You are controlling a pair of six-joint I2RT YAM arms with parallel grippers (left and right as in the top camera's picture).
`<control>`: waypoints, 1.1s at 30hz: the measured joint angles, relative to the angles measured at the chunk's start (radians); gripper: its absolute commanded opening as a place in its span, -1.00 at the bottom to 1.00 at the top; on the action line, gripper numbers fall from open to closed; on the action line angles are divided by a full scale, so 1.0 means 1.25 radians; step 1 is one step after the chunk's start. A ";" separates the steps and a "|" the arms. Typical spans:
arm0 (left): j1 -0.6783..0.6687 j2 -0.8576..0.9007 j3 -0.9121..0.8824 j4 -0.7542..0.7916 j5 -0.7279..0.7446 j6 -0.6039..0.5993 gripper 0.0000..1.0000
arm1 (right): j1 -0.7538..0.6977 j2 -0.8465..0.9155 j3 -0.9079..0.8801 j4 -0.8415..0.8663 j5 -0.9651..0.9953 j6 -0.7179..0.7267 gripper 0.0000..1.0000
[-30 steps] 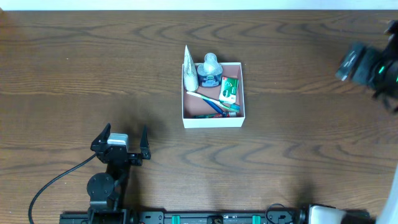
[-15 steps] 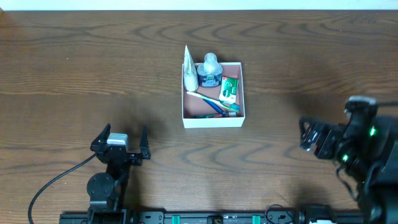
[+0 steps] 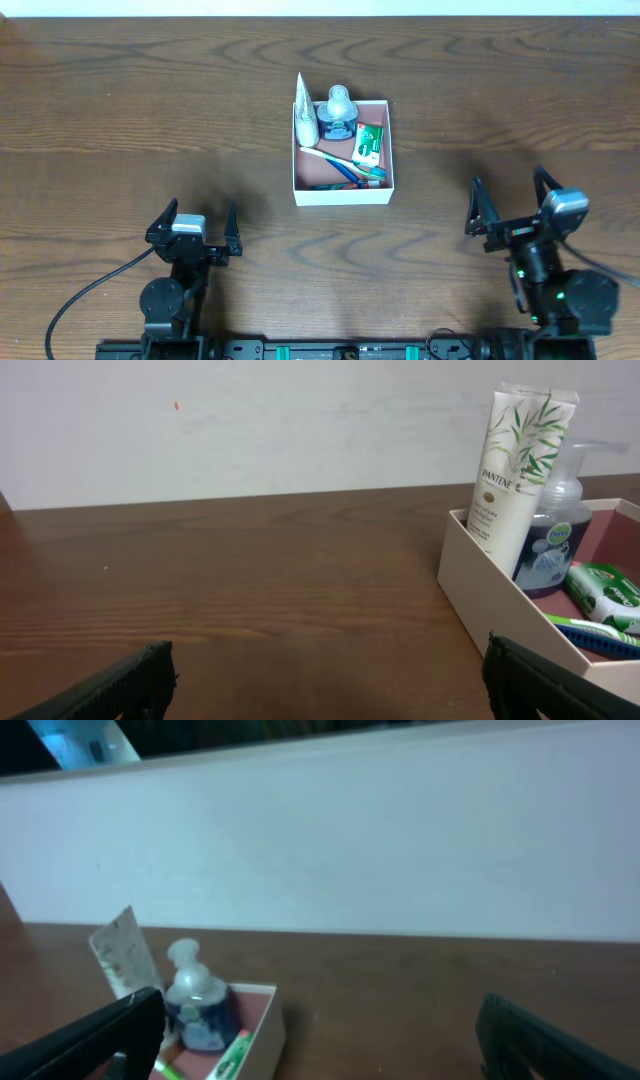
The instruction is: Pack container
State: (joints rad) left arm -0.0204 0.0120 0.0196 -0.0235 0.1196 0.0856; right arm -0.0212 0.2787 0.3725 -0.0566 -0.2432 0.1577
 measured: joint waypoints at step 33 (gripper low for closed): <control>0.000 0.009 0.000 0.000 0.000 0.000 0.96 | 0.002 -0.212 -0.292 0.042 0.156 -0.077 0.98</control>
State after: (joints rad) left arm -0.0204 0.0227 0.0196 -0.0235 0.1196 0.0860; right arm -0.0189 0.0135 0.0078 -0.0048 -0.0479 0.0620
